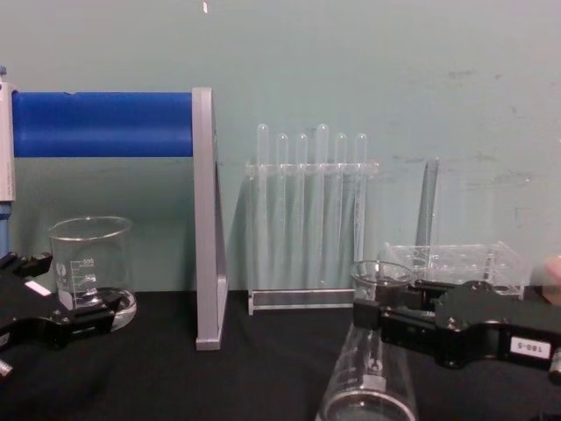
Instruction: Grasp the erlenmeyer flask with one hand, shake it three times, then place it back.
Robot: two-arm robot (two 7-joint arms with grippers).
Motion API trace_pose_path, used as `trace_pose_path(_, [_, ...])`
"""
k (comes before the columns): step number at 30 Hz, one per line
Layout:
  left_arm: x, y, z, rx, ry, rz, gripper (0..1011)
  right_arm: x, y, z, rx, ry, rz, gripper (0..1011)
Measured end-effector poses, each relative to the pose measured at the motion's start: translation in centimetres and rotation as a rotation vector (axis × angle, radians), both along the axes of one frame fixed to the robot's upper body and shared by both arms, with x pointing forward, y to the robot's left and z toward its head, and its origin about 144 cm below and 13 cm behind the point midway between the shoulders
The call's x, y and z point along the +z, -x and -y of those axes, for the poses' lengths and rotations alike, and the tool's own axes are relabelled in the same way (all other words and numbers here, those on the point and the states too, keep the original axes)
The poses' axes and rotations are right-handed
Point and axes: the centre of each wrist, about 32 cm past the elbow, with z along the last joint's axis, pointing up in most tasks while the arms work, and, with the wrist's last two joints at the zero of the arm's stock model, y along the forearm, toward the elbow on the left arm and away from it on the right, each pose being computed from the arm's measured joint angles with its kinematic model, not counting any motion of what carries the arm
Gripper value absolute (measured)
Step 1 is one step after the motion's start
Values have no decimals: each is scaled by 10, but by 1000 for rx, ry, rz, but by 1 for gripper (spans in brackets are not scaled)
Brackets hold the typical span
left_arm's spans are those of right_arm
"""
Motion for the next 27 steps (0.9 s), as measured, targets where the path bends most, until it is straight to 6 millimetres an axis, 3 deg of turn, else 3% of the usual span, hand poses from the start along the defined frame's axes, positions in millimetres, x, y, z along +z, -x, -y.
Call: trace_pose_path(27, [0,0,0,0,0,0,1001,-2,-4,-5,14,14,-9,447])
